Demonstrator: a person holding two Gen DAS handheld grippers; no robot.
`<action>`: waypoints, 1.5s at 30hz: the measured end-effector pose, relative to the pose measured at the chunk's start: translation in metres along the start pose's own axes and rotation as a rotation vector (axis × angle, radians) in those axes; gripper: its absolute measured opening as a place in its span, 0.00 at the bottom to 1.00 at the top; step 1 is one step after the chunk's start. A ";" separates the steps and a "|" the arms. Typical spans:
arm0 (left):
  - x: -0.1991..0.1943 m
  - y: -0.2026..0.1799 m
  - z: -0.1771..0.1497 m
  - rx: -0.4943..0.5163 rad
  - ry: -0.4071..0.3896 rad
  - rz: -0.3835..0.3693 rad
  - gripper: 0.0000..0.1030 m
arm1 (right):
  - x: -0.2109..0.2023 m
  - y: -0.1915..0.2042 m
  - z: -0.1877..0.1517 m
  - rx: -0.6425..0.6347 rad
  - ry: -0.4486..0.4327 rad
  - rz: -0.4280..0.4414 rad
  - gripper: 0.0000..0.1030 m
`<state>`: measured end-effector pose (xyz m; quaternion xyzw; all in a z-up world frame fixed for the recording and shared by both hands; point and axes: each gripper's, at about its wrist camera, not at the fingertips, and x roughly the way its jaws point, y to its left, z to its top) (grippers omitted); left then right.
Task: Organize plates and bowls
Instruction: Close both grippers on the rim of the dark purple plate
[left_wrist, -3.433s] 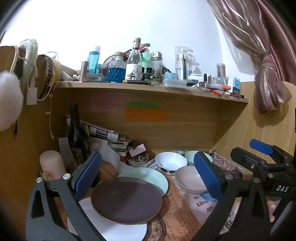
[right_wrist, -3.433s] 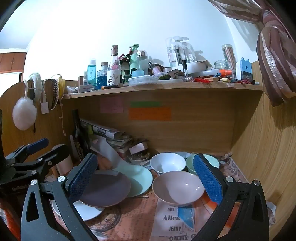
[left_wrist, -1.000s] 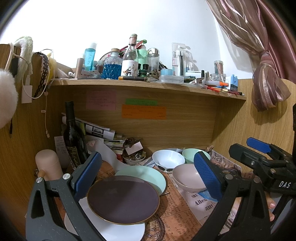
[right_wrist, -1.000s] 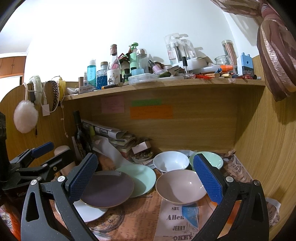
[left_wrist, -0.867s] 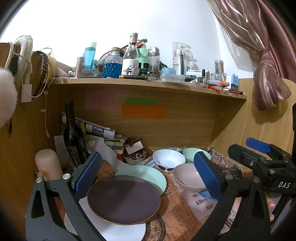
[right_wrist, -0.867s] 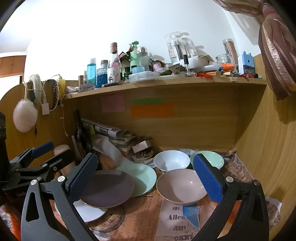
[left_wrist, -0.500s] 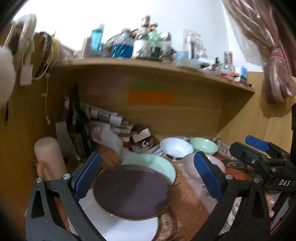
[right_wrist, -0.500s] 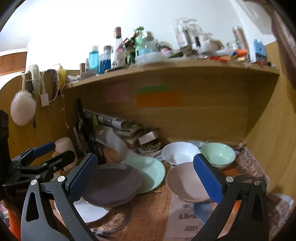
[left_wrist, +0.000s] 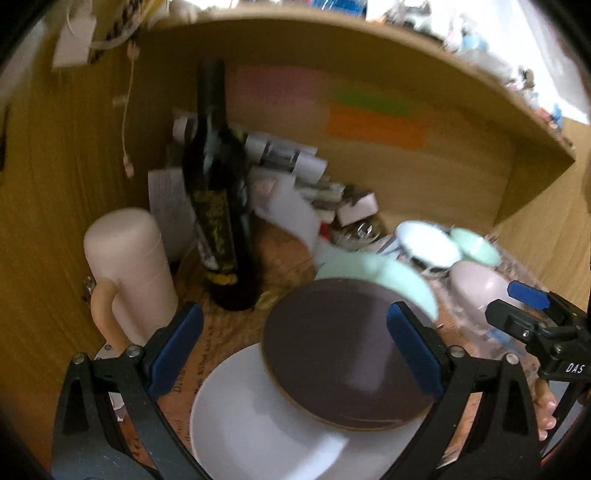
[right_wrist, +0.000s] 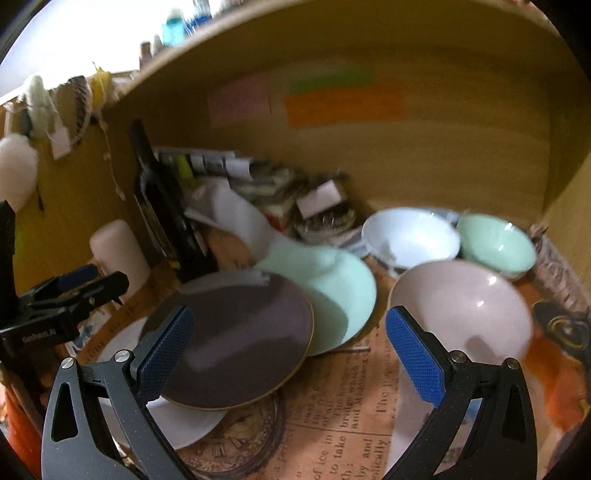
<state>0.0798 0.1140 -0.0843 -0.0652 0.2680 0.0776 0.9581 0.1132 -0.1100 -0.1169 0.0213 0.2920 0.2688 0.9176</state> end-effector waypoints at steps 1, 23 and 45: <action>0.008 0.004 0.000 0.008 0.019 0.015 0.98 | 0.007 -0.001 -0.002 0.004 0.024 0.000 0.95; 0.102 0.037 -0.002 0.017 0.379 -0.100 0.44 | 0.063 -0.013 -0.022 0.067 0.269 0.024 0.52; 0.110 0.025 0.003 0.078 0.429 -0.185 0.27 | 0.076 -0.012 -0.020 0.149 0.302 0.089 0.27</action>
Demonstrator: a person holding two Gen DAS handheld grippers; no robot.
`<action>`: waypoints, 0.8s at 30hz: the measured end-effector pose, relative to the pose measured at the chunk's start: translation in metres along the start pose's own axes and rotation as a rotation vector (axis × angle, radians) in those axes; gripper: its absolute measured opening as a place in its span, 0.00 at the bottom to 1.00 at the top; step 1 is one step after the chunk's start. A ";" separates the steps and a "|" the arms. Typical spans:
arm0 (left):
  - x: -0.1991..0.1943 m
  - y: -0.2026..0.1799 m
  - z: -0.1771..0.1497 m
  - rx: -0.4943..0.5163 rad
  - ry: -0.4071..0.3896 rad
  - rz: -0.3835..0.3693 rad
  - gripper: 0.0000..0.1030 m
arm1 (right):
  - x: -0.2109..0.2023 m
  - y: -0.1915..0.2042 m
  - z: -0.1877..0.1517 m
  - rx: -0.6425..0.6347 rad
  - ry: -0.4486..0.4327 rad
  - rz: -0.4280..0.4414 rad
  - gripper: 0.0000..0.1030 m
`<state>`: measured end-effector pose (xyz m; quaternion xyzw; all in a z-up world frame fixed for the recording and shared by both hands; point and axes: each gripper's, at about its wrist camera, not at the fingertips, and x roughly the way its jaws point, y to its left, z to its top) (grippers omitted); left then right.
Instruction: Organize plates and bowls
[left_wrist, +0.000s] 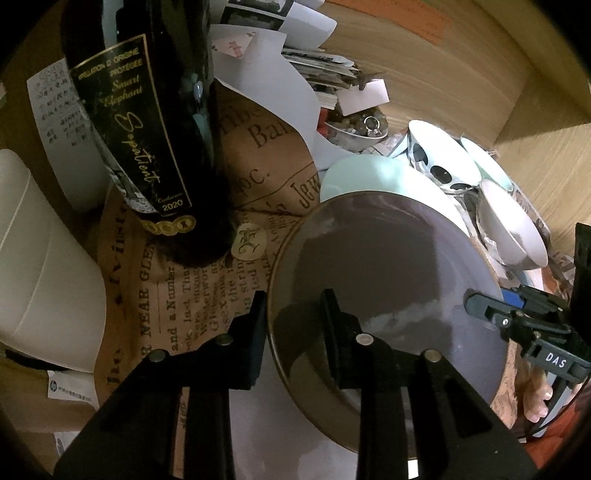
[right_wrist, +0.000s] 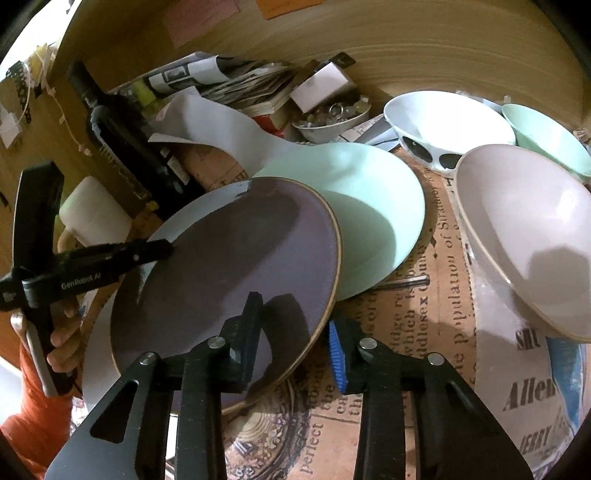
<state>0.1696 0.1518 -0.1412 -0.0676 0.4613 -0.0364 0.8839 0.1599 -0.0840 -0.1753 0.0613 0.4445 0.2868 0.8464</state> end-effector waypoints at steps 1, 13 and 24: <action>0.000 0.000 -0.001 -0.002 -0.002 -0.005 0.27 | -0.001 -0.001 0.000 0.004 -0.004 -0.001 0.27; -0.009 -0.006 -0.006 -0.016 -0.037 -0.015 0.24 | -0.009 -0.002 0.000 0.001 -0.019 -0.016 0.26; -0.029 -0.016 -0.011 -0.020 -0.083 -0.013 0.24 | -0.030 0.000 -0.002 -0.012 -0.059 -0.013 0.26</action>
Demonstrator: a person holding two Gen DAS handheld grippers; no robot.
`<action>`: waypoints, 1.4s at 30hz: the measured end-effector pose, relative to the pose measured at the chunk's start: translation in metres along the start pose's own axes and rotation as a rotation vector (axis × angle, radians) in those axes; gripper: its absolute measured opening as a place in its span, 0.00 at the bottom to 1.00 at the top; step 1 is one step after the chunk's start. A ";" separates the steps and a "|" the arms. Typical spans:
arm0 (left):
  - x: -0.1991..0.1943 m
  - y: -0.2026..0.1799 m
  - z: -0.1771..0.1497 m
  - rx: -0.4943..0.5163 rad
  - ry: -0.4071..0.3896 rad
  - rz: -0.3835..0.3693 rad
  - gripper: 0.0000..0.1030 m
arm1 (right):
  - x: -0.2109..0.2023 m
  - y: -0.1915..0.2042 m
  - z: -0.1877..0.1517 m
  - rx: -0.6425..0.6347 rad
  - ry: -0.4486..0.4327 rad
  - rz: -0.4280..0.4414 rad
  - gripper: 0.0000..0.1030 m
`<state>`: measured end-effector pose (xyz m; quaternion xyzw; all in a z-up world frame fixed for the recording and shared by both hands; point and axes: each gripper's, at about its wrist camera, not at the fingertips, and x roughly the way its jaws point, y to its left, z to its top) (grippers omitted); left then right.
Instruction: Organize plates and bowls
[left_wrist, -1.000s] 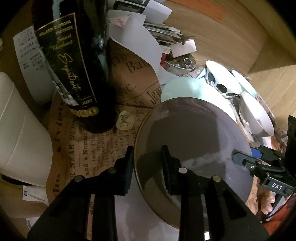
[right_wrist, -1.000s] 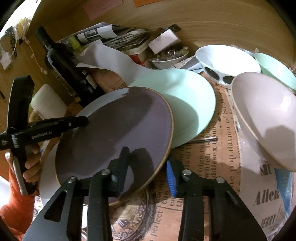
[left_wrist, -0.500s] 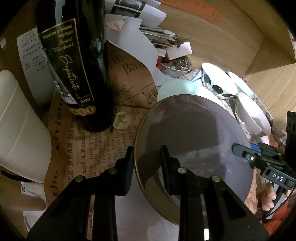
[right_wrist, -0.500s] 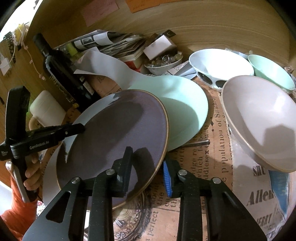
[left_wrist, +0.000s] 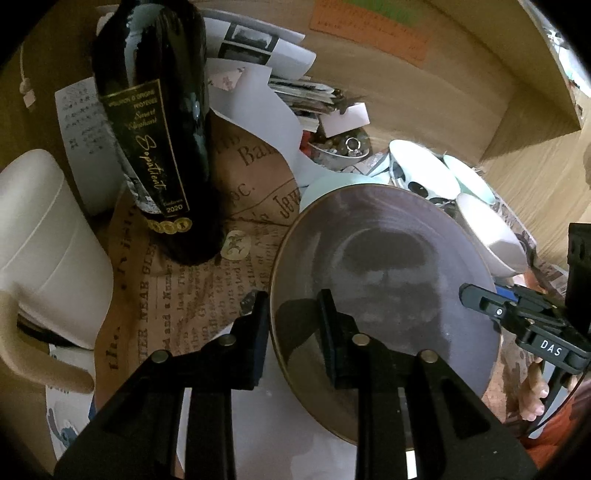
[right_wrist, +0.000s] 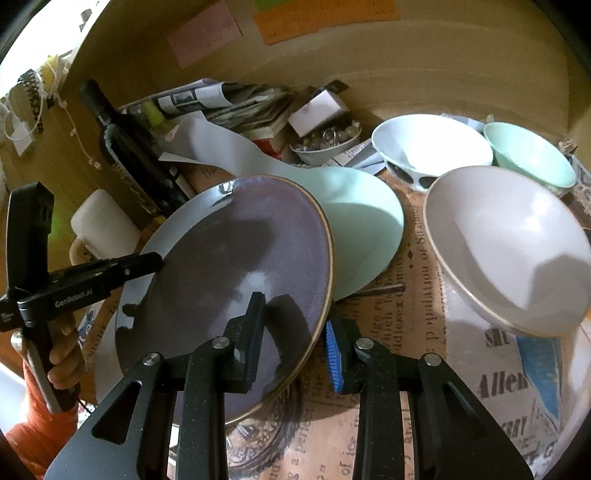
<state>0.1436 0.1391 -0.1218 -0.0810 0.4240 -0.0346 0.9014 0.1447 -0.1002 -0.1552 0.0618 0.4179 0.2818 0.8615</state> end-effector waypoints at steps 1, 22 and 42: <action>-0.003 -0.002 -0.001 0.000 -0.004 0.003 0.24 | -0.002 0.001 -0.001 -0.002 -0.004 0.000 0.26; -0.048 -0.049 -0.023 0.002 -0.045 -0.001 0.24 | -0.060 -0.002 -0.028 -0.011 -0.074 0.005 0.26; -0.043 -0.105 -0.063 -0.004 -0.006 -0.034 0.24 | -0.098 -0.039 -0.061 0.015 -0.054 -0.023 0.26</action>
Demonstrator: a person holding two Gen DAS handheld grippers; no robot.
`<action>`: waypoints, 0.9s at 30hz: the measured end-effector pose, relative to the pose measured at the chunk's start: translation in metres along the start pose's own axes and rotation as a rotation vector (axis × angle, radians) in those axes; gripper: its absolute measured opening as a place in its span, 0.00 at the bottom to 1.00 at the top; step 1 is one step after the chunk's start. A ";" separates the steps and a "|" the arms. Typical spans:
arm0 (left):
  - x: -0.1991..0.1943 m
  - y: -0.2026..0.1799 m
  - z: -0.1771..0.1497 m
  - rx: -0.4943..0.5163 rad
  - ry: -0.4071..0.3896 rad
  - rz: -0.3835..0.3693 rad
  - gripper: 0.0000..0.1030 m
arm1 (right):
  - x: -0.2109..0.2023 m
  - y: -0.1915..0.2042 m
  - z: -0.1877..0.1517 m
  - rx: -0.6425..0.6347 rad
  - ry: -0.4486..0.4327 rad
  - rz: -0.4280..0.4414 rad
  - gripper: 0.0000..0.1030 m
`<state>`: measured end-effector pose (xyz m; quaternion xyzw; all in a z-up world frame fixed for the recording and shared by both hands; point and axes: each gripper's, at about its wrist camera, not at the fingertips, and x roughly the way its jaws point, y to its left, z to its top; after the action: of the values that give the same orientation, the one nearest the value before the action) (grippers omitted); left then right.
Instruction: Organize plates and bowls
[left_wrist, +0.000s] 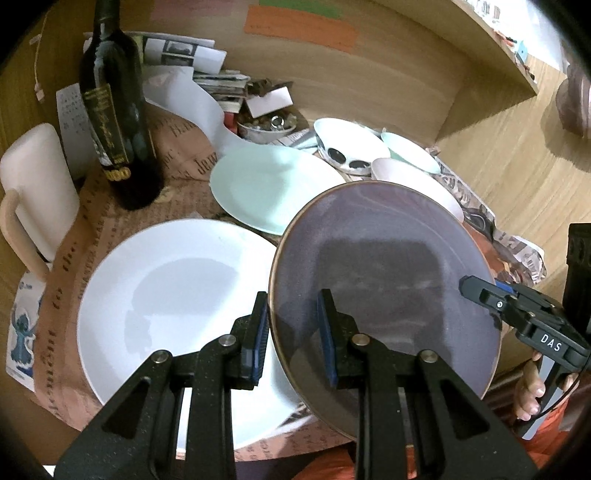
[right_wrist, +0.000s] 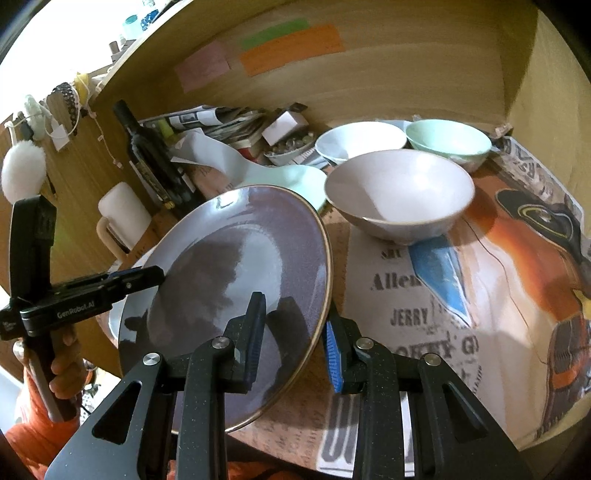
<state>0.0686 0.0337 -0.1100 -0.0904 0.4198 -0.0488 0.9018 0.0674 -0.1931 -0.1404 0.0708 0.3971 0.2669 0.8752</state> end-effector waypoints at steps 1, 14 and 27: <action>0.001 -0.002 -0.001 -0.001 0.004 -0.001 0.24 | -0.001 -0.002 -0.001 0.002 0.004 0.000 0.26; 0.025 -0.027 -0.012 0.000 0.053 0.006 0.24 | 0.001 -0.033 -0.015 0.039 0.054 -0.007 0.26; 0.047 -0.048 -0.013 0.033 0.089 0.022 0.24 | 0.009 -0.056 -0.020 0.073 0.100 -0.026 0.26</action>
<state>0.0884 -0.0222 -0.1434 -0.0687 0.4598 -0.0496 0.8840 0.0809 -0.2380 -0.1784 0.0842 0.4506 0.2440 0.8546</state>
